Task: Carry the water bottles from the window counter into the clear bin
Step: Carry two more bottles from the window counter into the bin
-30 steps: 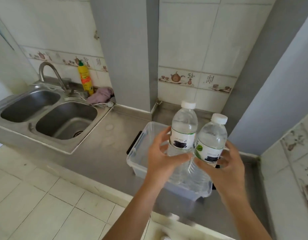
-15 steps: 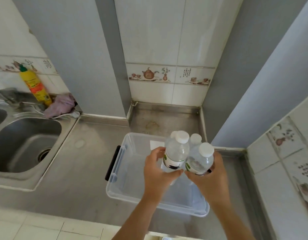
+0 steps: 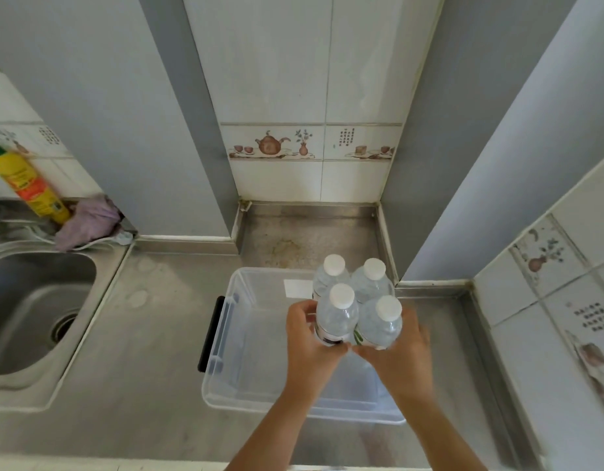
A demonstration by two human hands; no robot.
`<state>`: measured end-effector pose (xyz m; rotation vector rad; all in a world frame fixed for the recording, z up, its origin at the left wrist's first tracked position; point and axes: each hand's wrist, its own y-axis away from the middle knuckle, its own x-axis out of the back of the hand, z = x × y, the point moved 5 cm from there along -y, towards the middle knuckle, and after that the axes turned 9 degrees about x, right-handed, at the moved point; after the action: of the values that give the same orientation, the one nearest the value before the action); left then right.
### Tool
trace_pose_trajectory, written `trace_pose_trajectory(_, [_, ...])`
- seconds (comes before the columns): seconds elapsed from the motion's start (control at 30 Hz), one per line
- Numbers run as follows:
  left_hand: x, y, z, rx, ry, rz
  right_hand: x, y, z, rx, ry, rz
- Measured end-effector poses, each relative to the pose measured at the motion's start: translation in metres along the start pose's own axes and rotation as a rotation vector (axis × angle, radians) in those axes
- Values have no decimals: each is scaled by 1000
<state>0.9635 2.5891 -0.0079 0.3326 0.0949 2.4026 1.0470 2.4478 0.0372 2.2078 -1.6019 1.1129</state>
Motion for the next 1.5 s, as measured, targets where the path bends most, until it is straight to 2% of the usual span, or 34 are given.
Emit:
trace_pose_trajectory(0.07, [-1, -2, -2, 11, -13, -8, -4, 5, 2, 95, 106, 12])
trace_pose_trajectory(0.2, [-3, -3, -7, -19, -93, -19, -8, 10, 11, 59, 121, -21])
trace_pose_trajectory(0.4, [-1, -4, -9, -14, -154, -26, -2, 14, 4, 147, 189, -33])
trace_pose_trajectory(0.57, [3, 0, -3, 39, -115, -74, 1, 22, 5, 116, 225, -106])
trace_pose_trajectory(0.87, [16, 11, 11, -39, -181, -184, 15, 43, 2, 72, 317, -142])
trace_pose_trajectory(1.0, [30, 27, 31, -195, -321, -148, 23, 58, -10, 61, 376, -119])
trace_pose_trajectory(1.1, [39, 45, 46, -393, -566, -75, 31, 75, -22, 63, 399, -69])
trace_pose_trajectory(1.2, [48, 60, 51, -506, -735, -12, 42, 95, -32, 55, 422, 11])
trace_pose_trajectory(1.37, [49, 90, 45, -718, -858, -99, 68, 134, -42, 38, 461, 105])
trace_pose_trajectory(1.5, [38, 122, 46, -838, -923, -220, 93, 169, -38, -64, 519, 128])
